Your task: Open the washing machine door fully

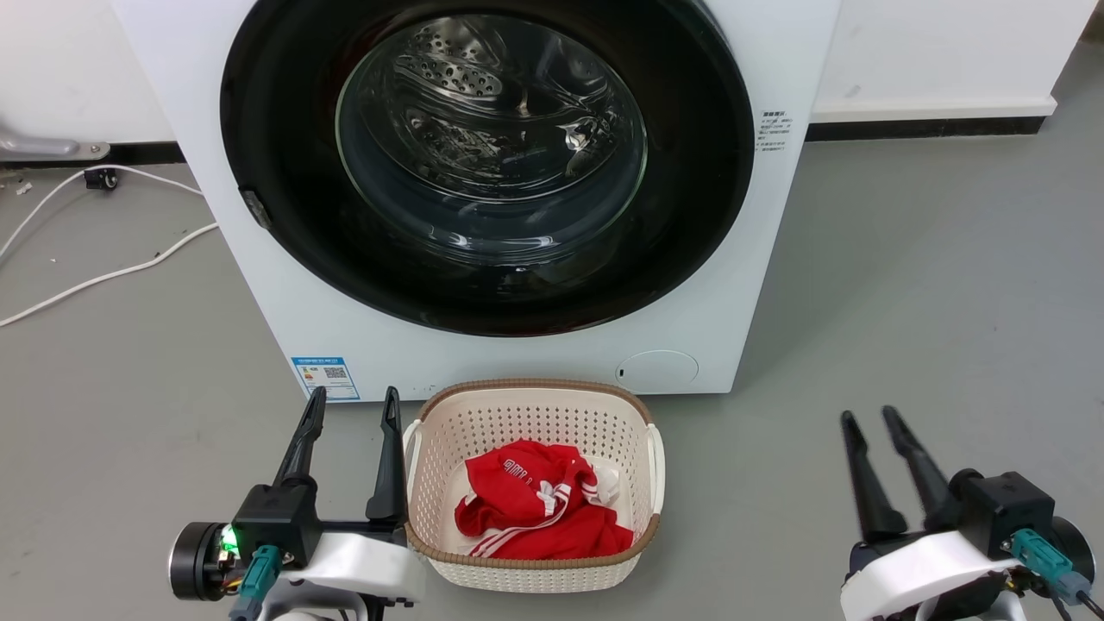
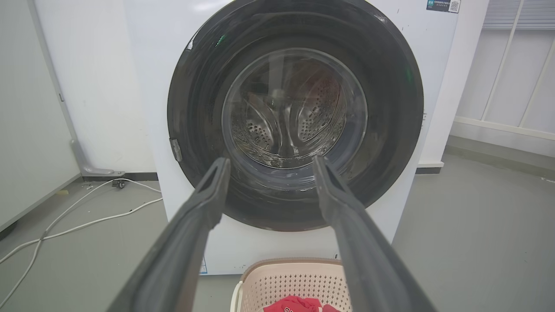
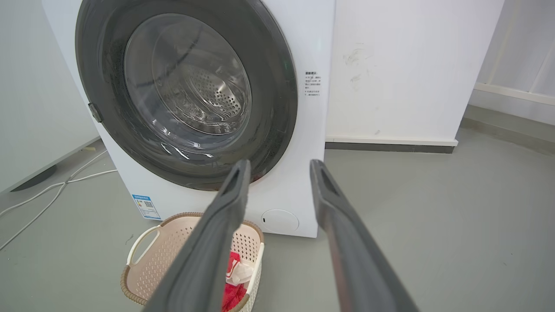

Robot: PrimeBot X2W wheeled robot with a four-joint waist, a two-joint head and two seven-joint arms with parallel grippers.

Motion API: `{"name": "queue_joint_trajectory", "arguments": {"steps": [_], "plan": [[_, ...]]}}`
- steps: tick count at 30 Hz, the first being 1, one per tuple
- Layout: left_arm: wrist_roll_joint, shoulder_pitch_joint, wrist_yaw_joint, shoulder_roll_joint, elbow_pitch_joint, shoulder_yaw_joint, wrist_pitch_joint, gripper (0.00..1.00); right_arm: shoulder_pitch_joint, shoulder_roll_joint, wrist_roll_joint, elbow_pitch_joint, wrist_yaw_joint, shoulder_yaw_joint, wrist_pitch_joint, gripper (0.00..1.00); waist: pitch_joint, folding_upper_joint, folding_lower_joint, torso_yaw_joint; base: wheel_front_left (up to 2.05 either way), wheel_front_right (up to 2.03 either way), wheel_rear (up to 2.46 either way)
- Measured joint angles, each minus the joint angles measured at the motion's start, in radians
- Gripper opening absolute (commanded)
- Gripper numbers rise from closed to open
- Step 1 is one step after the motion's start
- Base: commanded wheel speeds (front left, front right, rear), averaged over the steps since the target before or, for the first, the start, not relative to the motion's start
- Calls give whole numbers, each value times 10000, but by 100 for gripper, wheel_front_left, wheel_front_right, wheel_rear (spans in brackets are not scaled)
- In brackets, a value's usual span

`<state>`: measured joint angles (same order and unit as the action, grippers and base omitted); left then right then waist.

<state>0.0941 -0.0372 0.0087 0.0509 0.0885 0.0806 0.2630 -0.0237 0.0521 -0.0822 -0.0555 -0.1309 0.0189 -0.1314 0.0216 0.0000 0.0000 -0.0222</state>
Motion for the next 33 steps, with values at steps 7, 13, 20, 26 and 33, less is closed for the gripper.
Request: {"name": "queue_joint_trajectory", "arguments": {"steps": [7,13,20,26,33], "plan": [[58,41,6,0,21,-12,0,100,5,-2,-2029,-174,0,-21,-44,0,4,0,0,-3,0,0,0],[79,47,36,-2,52,-42,0,100,338,-4,-7745,-863,0,290,-443,0,-28,0,0,-34,0,0,0],[151,46,81,-2,58,-38,0,100,1147,-10,-13722,-1030,2,640,-805,0,-90,0,0,-16,0,0,0],[203,-107,100,-4,-48,-71,0,100,2843,543,-15885,-2113,2,-167,109,0,-412,0,0,-38,0,0,0],[157,-449,75,-6,-142,-19,0,100,5470,1772,-16556,-4107,2,-31,1312,0,-937,0,0,15,0,0,0]]}}
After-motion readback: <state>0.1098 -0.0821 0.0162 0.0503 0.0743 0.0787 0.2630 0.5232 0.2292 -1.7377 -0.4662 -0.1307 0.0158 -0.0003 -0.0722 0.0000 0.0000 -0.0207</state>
